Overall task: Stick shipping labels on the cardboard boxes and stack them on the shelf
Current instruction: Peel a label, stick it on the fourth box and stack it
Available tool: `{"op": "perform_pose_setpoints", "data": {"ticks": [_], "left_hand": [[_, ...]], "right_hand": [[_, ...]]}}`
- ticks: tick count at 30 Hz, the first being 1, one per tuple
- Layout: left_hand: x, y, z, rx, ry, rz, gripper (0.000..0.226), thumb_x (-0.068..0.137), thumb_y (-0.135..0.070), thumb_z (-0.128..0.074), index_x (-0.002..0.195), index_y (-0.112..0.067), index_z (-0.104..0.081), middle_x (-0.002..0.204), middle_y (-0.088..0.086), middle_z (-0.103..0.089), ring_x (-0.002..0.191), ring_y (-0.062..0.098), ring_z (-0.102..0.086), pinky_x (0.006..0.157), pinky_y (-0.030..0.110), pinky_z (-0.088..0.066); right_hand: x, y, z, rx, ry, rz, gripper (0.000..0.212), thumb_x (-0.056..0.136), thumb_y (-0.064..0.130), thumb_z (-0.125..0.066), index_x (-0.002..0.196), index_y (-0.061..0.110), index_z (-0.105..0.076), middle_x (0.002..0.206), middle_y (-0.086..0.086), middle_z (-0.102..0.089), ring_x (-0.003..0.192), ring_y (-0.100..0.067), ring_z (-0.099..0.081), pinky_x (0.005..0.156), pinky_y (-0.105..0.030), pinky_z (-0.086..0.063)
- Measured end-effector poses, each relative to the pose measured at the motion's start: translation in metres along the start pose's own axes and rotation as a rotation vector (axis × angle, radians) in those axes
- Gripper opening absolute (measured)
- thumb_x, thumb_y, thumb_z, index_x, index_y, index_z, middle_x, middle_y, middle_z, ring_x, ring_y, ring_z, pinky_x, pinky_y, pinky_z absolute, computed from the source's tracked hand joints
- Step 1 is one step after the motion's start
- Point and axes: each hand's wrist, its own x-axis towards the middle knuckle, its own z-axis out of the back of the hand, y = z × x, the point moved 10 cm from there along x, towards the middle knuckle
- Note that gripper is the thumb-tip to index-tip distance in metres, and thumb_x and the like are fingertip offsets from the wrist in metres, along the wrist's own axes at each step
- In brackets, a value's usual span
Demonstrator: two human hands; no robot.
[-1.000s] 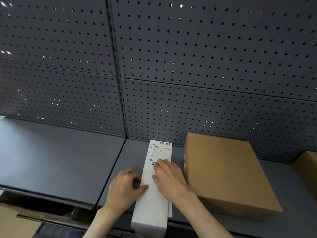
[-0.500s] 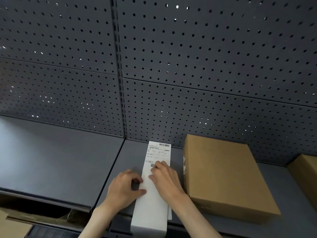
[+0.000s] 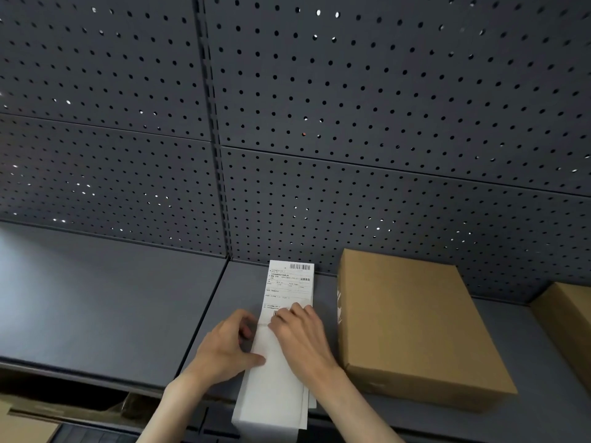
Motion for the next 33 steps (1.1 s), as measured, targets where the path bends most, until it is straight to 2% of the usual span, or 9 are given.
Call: {"op": "perform_pose_setpoints", "data": {"ticks": [5,8,10,12,15,18,27,31,33], "left_hand": [[0.001,-0.018,0.007,-0.184,-0.111,-0.053,0.032,0.070,-0.047,-0.084,0.086,-0.030,-0.064,0.080,-0.008,-0.062,0.067,0.009,-0.055,0.063,0.019,-0.044],[0.002,-0.020,0.000,-0.497,-0.065,-0.075,0.051,0.070,-0.064,-0.078,0.088,-0.017,-0.075,0.077,0.005,-0.064,0.073,0.014,-0.054,0.070,0.029,-0.044],[0.001,-0.024,-0.001,-0.608,-0.045,-0.107,0.033,0.086,-0.046,-0.074,0.092,-0.014,-0.076,0.086,0.020,-0.069,0.080,0.018,-0.057,0.077,0.035,-0.045],[-0.003,-0.027,0.000,-0.642,-0.052,-0.130,0.012,0.096,-0.016,-0.067,0.092,-0.018,-0.078,0.092,0.020,-0.072,0.083,0.016,-0.061,0.079,0.032,-0.047],[-0.005,-0.030,0.000,-0.681,-0.069,-0.150,0.024,0.096,-0.004,-0.064,0.094,-0.022,-0.079,0.090,0.017,-0.074,0.081,0.016,-0.062,0.078,0.032,-0.049],[-0.004,-0.032,0.001,-0.672,-0.073,-0.176,0.025,0.095,-0.003,-0.065,0.091,-0.024,-0.079,0.092,0.019,-0.072,0.080,0.016,-0.060,0.076,0.029,-0.048],[-0.005,-0.033,0.007,-0.685,-0.113,-0.229,0.010,0.090,-0.018,-0.071,0.088,-0.012,-0.079,0.084,0.031,-0.054,0.076,0.021,-0.049,0.073,0.036,-0.038],[-0.008,-0.026,0.004,-0.760,-0.111,-0.144,0.017,0.083,-0.024,-0.072,0.085,-0.010,-0.081,0.078,0.019,-0.061,0.076,0.021,-0.053,0.073,0.037,-0.040],[-0.009,-0.018,-0.001,-0.822,-0.080,-0.072,0.015,0.086,-0.019,-0.075,0.085,-0.005,-0.081,0.084,0.022,-0.074,0.078,0.022,-0.064,0.073,0.035,-0.049]], "right_hand": [[-0.005,-0.001,0.016,0.054,-0.113,0.004,0.020,0.071,0.008,-0.079,0.083,0.021,-0.069,0.084,0.005,-0.068,0.077,-0.020,-0.060,0.066,-0.033,-0.049],[-0.010,-0.001,0.032,0.098,-0.187,0.017,0.014,0.083,0.010,-0.063,0.090,0.020,-0.070,0.092,0.006,-0.070,0.082,-0.019,-0.060,0.067,-0.032,-0.047],[-0.012,-0.001,0.040,0.113,-0.213,0.027,0.014,0.086,0.009,-0.063,0.093,0.018,-0.071,0.095,0.004,-0.072,0.084,-0.020,-0.062,0.068,-0.032,-0.047],[-0.013,-0.004,0.048,0.159,-0.230,0.017,0.008,0.088,0.011,-0.072,0.094,0.017,-0.073,0.097,0.003,-0.072,0.086,-0.019,-0.063,0.068,-0.031,-0.047],[-0.012,-0.012,0.056,0.332,-0.234,-0.032,0.009,0.095,0.018,-0.068,0.101,0.014,-0.074,0.102,0.003,-0.069,0.091,-0.017,-0.063,0.073,-0.031,-0.050],[-0.008,-0.010,0.058,0.387,-0.195,-0.016,0.016,0.098,0.025,-0.065,0.101,0.014,-0.075,0.102,0.003,-0.067,0.092,-0.016,-0.062,0.075,-0.031,-0.052],[-0.003,-0.001,0.059,0.308,-0.171,0.022,0.011,0.095,0.014,-0.061,0.088,0.012,-0.069,0.088,-0.002,-0.067,0.078,-0.024,-0.063,0.064,-0.039,-0.054],[-0.001,-0.014,0.057,0.494,-0.139,-0.156,0.018,0.100,0.017,-0.053,0.085,0.011,-0.061,0.086,-0.002,-0.063,0.076,-0.021,-0.058,0.066,-0.038,-0.049],[0.000,-0.024,0.058,0.591,-0.144,-0.253,0.016,0.098,0.015,-0.054,0.083,0.012,-0.058,0.084,0.000,-0.063,0.073,-0.019,-0.057,0.066,-0.038,-0.048]]}}
